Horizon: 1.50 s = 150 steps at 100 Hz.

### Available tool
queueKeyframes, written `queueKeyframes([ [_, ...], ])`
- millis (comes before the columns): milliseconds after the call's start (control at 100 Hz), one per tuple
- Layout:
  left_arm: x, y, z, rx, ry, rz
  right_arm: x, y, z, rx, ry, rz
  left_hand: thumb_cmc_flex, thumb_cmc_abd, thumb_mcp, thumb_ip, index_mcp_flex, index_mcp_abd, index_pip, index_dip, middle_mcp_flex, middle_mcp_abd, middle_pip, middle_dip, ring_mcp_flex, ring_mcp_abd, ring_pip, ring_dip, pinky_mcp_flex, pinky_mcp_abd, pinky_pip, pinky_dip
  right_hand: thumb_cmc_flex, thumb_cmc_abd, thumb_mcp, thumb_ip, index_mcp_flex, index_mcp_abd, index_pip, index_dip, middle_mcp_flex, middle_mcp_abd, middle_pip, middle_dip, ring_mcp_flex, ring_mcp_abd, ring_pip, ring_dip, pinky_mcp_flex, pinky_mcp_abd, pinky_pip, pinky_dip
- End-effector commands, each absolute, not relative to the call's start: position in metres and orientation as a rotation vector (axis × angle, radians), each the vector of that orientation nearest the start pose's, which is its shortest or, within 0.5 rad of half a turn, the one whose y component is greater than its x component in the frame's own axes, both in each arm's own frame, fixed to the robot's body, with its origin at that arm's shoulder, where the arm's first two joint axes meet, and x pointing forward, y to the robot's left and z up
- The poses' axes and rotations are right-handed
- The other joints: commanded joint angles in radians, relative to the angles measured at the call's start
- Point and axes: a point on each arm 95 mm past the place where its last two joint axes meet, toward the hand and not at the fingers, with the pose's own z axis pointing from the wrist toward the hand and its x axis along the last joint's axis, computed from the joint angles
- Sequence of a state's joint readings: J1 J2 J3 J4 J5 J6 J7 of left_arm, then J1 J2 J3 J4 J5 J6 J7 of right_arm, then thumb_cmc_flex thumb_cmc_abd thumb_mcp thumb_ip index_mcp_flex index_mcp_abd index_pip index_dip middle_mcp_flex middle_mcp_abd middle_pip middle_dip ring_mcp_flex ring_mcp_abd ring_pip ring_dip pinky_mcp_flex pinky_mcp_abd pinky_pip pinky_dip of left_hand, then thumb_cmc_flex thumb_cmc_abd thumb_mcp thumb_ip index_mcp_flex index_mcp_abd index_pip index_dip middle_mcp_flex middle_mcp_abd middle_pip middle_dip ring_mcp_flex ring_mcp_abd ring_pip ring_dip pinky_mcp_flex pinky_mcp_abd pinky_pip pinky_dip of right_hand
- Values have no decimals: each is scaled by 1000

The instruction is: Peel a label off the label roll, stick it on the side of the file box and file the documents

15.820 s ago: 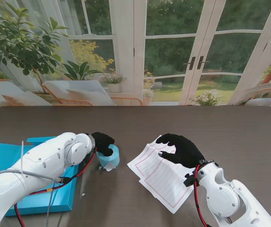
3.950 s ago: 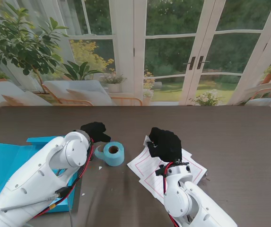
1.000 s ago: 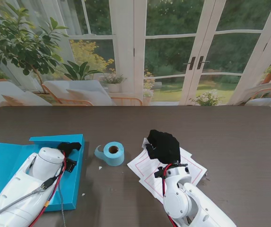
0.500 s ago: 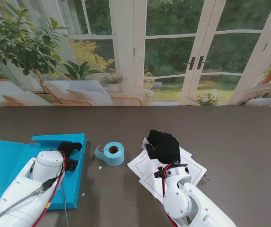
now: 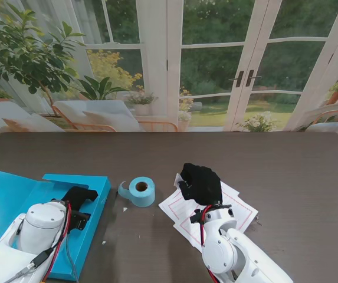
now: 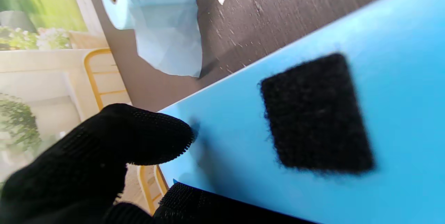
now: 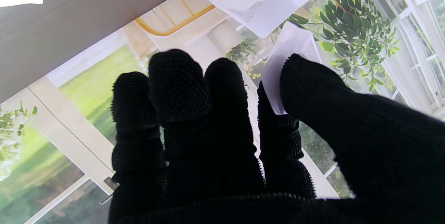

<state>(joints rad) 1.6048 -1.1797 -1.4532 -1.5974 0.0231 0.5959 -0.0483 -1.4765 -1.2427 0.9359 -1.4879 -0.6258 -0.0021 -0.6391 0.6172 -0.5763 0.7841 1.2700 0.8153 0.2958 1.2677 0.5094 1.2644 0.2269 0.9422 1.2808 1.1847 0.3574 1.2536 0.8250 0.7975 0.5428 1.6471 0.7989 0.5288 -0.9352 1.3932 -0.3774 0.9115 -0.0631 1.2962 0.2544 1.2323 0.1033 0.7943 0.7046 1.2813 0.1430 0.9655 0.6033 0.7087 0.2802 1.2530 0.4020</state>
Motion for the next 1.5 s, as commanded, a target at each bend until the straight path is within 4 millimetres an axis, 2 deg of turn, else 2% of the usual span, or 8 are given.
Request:
queueKeyframes([
  [0, 391, 83, -342, -2539, 473, -1327, 384, 102, -316, 1312, 852, 2050, 86, -13, 97, 47, 17, 65, 71, 28, 77, -175, 60, 0, 38, -18, 67, -11, 40, -5, 91, -13, 11, 1, 91, 13, -13, -16, 5, 13, 9, 2, 14, 15, 25, -8, -7, 6, 2, -17, 8, 13],
  [230, 378, 79, -316, -2545, 455, -1457, 381, 106, -313, 1306, 864, 2060, 87, -10, 107, 51, 3, 84, 78, 48, 69, -176, 82, 3, 46, -30, 86, -11, 57, -8, 112, -38, 11, 1, 91, 13, -14, -16, 5, 14, 8, 1, 14, 15, 25, -8, -8, 6, 2, -17, 8, 13],
  [510, 377, 71, -294, -2554, 470, -1598, 379, 111, -307, 1292, 879, 2078, 80, 3, 107, 44, -8, 83, 79, 53, 60, -176, 94, 0, 49, -38, 98, -10, 62, -13, 123, -55, 10, 1, 89, 12, -14, -16, 4, 14, 9, 2, 13, 14, 25, -5, -8, 6, 2, -15, 8, 13],
  [890, 384, 60, -284, -2597, 507, -1754, 377, 140, -286, 1245, 927, 2134, 70, 18, 109, 33, -23, 84, 85, 62, 44, -172, 113, 9, 61, -54, 130, -6, 82, -23, 147, -70, 6, 7, 84, 13, -17, -20, 3, 15, 5, -2, 11, 14, 24, -11, -18, 3, 0, -15, 7, 13],
  [1490, 387, 43, -267, -2657, 463, -1908, 379, 174, -277, 1282, 969, 2178, 56, 38, 115, 19, -47, 91, 90, 76, 29, -165, 135, 11, 79, -83, 170, -7, 112, -35, 181, -98, 9, 15, 75, 17, -19, -20, 0, 16, -1, -1, 9, 12, 23, -5, -35, 0, -12, -10, 4, 16],
])
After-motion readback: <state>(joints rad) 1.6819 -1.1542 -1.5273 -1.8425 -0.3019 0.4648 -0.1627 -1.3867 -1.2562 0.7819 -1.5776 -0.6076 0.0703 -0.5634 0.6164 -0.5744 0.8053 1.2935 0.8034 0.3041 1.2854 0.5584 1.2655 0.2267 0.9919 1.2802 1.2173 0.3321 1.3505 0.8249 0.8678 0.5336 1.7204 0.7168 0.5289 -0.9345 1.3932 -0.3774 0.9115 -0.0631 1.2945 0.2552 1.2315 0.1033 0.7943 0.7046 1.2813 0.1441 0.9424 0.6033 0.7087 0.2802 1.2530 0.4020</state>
